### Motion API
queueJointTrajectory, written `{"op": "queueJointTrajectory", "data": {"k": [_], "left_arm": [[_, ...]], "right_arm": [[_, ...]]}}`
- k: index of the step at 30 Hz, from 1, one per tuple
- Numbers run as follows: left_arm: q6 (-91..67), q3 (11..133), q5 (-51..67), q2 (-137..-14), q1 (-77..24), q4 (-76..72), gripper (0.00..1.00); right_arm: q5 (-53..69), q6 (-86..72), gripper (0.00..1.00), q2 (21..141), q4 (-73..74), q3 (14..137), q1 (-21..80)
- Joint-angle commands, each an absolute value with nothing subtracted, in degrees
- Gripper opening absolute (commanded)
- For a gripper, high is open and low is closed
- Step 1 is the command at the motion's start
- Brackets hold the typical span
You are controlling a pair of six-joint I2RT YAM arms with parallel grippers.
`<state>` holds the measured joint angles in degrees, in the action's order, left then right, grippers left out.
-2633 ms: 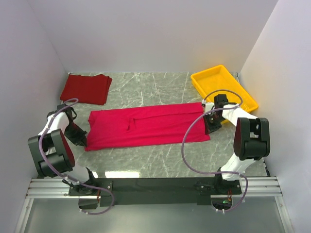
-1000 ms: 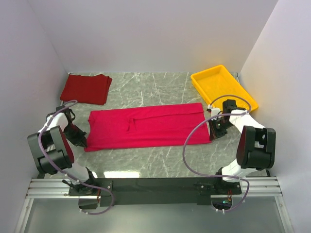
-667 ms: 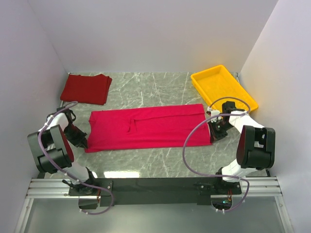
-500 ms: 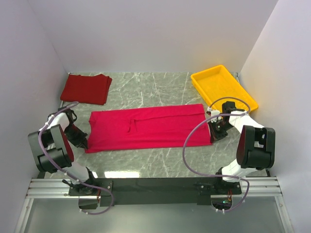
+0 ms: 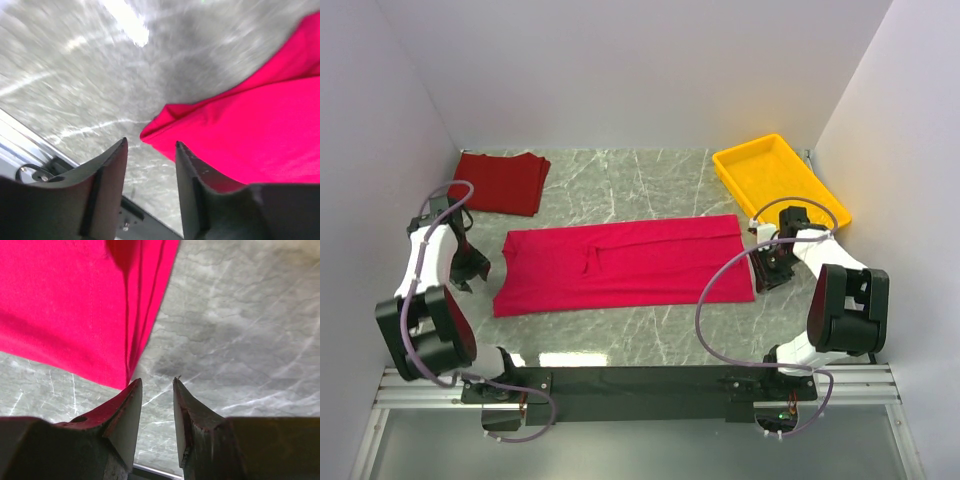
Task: Fold and stack the t-shirts
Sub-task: Fold the tshirt
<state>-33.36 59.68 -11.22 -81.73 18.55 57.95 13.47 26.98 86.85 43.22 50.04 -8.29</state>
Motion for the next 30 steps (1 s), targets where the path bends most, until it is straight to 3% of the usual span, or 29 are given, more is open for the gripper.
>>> {"op": "queueJointTrajectory", "data": {"k": [1,8,13,19,30], "left_arm": [[-31.73,61.62,-13.89,-78.23,18.54,60.03,0.5],[-26.72,59.5,2.44,-75.76,18.28,48.91,0.49],[-25.4,59.58,14.56,-83.83,18.11,33.69,0.49],[-23.29,69.75,15.56,-102.0,14.59,28.91,0.54],[-20.48,77.08,8.89,-108.46,11.43,32.6,0.55]], "right_arm": [[12.92,28.04,0.39,84.99,42.54,53.08,-8.79],[26.17,34.27,0.39,84.02,45.43,55.98,-8.44],[36.38,37.0,0.39,87.62,47.46,59.23,-6.07],[38.67,33.84,0.39,90.7,46.15,63.19,-3.26],[37.18,32.17,0.39,89.91,45.35,62.32,-2.55]]}}
